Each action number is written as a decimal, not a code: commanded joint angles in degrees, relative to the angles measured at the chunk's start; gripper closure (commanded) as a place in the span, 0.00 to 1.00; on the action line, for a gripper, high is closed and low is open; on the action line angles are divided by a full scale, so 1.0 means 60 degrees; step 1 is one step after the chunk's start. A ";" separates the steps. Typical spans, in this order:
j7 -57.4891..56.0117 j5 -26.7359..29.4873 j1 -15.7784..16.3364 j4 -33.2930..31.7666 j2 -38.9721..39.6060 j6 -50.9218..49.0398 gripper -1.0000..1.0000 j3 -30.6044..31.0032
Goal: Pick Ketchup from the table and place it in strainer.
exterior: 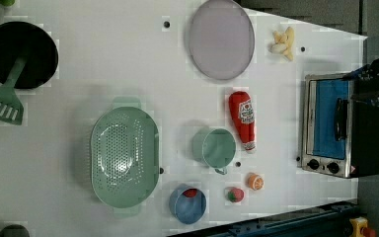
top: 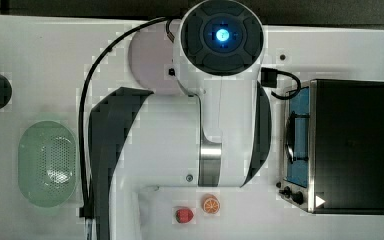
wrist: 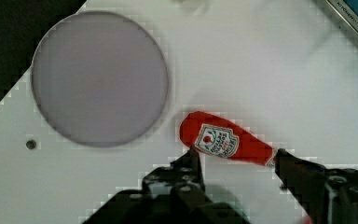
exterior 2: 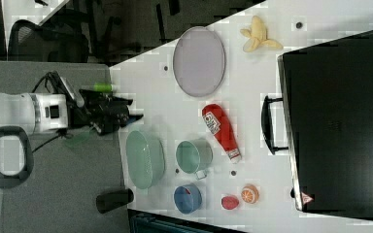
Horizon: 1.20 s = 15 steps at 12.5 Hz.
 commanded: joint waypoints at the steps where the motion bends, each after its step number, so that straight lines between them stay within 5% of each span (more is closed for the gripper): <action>1: -0.0349 0.0183 -0.1035 -0.1077 -0.2292 -0.1515 0.21 0.0184; 3: -0.0403 0.0184 -0.1029 -0.1182 -0.2285 -0.1515 0.00 0.0189; 9: -0.2423 0.0185 -0.0987 -0.2118 -0.1885 -0.0455 0.00 0.0627; 15: -0.7320 0.0185 -0.0979 -0.3606 -0.1266 0.1779 0.00 0.1025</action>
